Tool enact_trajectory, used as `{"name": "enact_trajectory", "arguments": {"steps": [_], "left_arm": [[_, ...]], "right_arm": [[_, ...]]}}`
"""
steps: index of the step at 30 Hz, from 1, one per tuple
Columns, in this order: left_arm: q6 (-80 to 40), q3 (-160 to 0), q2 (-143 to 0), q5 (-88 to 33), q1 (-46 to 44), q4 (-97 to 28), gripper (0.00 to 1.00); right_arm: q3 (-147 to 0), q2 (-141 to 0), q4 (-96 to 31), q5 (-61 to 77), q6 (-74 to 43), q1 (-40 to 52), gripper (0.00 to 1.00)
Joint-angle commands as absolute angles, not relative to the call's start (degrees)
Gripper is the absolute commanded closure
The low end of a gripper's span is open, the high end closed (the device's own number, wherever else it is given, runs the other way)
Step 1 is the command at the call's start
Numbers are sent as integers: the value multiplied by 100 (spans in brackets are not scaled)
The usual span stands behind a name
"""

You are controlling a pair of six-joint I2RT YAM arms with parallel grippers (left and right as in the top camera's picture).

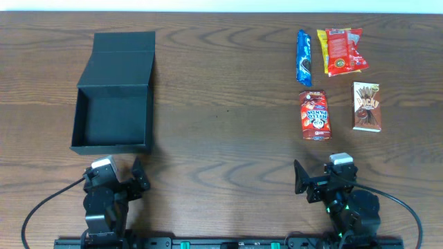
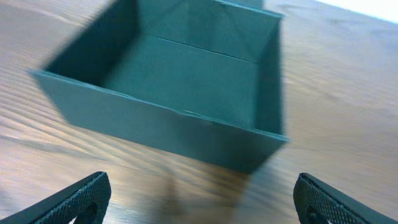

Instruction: Pack container

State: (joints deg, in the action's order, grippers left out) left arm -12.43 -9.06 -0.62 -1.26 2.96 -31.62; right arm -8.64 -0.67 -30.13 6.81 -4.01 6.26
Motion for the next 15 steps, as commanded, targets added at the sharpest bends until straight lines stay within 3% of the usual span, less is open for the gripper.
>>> {"name": "enact_trajectory", "arguments": {"steps": [1,6,15], "left_arm": [[-2735,-851,-21,-1269,336,-3140,5],[-4115,-856,-21,-1463,336,-2814,5],[-3232,-867,-272,-1363,338,-161,5]], "right_arm": [[-819,-32,-3013,642,-331,720,1],[-819,-32,-3013,642,-331,720,1],[-819,-32,-3011,642,-331,720,1]]}}
